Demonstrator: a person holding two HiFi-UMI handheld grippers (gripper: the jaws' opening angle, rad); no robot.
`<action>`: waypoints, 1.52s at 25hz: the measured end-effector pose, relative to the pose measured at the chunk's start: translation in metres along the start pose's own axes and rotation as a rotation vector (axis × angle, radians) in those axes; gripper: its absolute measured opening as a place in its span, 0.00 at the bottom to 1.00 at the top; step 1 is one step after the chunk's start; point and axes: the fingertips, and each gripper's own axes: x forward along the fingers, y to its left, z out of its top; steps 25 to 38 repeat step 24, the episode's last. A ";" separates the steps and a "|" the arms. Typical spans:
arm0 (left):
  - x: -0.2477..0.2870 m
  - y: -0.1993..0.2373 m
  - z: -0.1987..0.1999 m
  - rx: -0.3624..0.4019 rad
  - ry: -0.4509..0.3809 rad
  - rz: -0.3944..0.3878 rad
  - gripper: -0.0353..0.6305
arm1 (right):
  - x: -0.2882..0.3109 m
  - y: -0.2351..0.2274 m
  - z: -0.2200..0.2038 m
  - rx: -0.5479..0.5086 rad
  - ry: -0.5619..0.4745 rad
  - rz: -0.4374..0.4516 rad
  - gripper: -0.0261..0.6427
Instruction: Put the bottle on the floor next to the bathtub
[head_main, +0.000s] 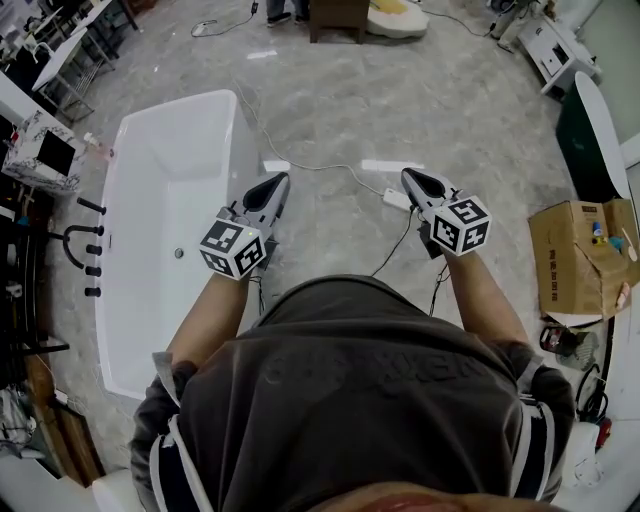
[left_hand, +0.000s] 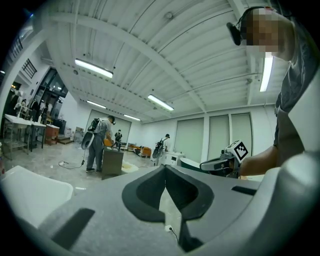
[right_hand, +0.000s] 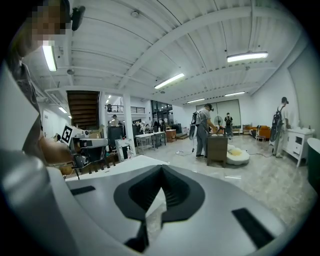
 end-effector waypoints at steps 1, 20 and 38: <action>0.000 0.000 0.000 0.001 0.001 0.000 0.06 | 0.000 0.000 -0.001 0.000 0.002 -0.001 0.03; 0.000 0.007 -0.002 -0.003 0.004 0.013 0.06 | 0.008 -0.001 -0.001 -0.030 0.012 0.002 0.03; 0.000 0.009 -0.001 -0.007 0.002 0.018 0.06 | 0.009 -0.003 0.000 -0.031 0.012 0.000 0.03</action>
